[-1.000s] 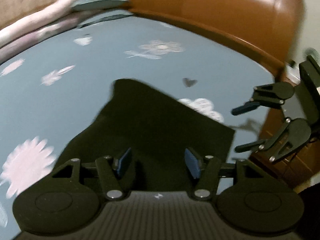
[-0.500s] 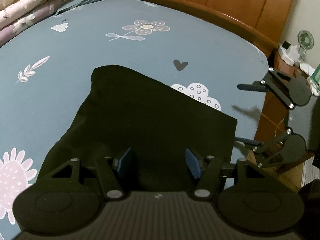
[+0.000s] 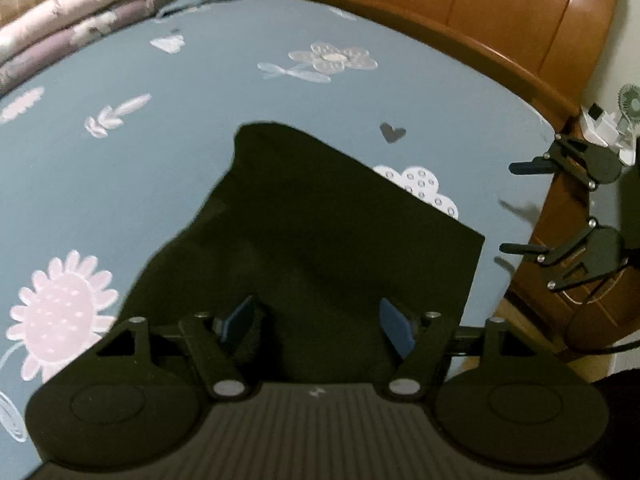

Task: Fold clothes
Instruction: 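Lower the pants edge with the left gripper and open it to release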

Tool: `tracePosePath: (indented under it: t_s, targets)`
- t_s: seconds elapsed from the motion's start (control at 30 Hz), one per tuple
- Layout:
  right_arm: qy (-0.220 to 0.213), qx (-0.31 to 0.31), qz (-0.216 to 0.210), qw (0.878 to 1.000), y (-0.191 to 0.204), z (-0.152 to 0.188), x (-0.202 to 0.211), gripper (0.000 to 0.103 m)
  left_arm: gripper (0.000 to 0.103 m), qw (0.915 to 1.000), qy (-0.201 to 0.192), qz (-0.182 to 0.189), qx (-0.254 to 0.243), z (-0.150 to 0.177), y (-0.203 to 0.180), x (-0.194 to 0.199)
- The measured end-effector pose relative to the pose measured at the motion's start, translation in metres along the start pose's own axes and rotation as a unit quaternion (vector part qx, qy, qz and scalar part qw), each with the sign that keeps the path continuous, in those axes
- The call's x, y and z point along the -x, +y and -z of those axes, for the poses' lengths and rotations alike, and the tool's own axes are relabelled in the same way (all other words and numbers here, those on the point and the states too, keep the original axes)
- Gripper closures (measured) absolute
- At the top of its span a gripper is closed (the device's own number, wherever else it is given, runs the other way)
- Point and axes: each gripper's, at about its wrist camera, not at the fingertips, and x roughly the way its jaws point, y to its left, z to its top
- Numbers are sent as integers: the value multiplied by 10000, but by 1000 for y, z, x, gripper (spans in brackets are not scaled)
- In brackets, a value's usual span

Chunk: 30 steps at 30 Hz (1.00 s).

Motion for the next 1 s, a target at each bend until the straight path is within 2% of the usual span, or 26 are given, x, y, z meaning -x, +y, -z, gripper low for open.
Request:
tracePosePath:
  t_s: [0.2,0.73,1.0]
  targets:
    - [-135,-49,-282,9995,-24,-22,0,14,28,9994,-195,-210,209,-6,3,6]
    - [-490,536,-1015,9922,-32,-65,-25,14,27,9921,-215,-918,830,12,15,22]
    - [-816,25,-1901,9784,-38,-96,-39,14,26,9854,-126,-1116,1277,32,21,23]
